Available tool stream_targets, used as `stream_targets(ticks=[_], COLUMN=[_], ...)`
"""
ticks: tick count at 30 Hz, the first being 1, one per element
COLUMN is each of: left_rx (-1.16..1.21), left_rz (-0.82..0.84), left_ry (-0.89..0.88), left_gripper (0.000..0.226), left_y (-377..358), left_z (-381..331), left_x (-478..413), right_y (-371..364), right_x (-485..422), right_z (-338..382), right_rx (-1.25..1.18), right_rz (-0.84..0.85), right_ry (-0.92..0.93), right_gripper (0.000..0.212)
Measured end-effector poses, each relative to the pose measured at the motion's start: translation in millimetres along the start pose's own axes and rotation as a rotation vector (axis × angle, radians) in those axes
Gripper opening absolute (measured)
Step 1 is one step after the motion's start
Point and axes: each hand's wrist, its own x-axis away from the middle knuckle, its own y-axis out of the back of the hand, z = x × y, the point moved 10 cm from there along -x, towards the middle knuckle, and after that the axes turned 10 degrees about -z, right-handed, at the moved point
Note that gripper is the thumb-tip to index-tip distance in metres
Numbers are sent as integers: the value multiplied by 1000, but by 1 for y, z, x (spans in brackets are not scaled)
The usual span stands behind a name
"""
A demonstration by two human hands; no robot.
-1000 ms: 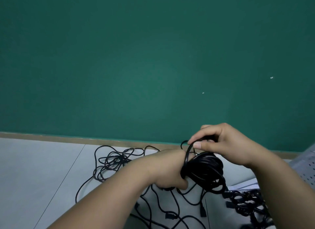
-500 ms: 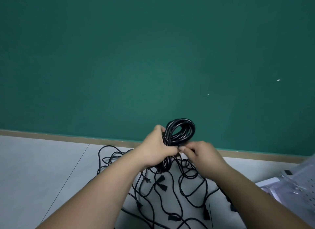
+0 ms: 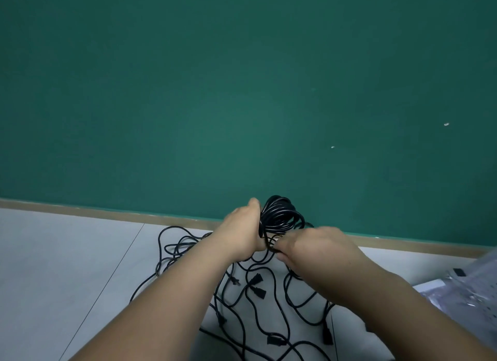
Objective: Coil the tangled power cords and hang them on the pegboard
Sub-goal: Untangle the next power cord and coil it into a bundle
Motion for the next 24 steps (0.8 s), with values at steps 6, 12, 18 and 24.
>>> stream_targets(ticks=[6,12,18,24], left_rx=[-19,45,347,614], left_rz=[190,150,90,-41], left_ry=[-302,-548,-462,-62], left_gripper=[32,23,31,51], left_y=[-29,-16,13,17], left_z=[-52,-93,-104,-51], left_x=[27,48,61,39], right_y=[60,41,25,-19], right_x=[3,18,24,16], right_z=[-35,-99,-101,-86], right_rx=[-126,-890,-1384,-1422], right_rz=[-267,-281,-210,-157], right_ry=[-48,-303,-412,-589], right_gripper=[60,20,4,39])
